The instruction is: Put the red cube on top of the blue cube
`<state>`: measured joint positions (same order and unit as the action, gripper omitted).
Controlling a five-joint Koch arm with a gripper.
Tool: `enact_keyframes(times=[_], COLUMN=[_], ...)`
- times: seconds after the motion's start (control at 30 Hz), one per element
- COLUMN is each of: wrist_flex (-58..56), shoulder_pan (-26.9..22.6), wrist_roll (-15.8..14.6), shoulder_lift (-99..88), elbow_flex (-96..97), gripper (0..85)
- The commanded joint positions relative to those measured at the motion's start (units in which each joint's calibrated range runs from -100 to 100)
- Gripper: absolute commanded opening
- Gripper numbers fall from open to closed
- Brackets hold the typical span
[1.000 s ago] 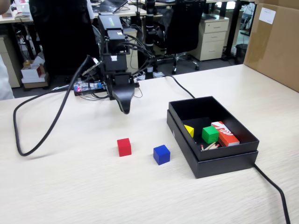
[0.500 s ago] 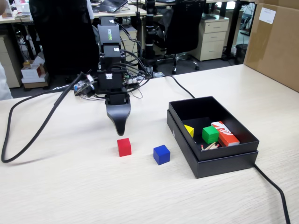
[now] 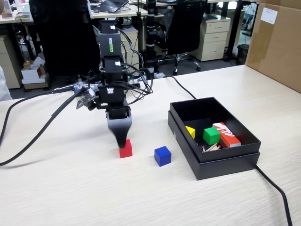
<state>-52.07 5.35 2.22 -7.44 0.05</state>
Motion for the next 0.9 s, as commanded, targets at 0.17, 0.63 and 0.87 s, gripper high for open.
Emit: enact_keyframes(times=[0.17, 0.63, 0.87], wrist_flex=[0.19, 0.19, 0.19], shoulder_pan=[-0.24, -0.59, -0.54], wrist_roll=[-0.15, -0.44, -0.34], shoulder_lift=[2.8, 6.81, 7.84], elbow_flex=[-7.03, -8.57, -8.75], gripper=[44.4, 44.4, 44.3])
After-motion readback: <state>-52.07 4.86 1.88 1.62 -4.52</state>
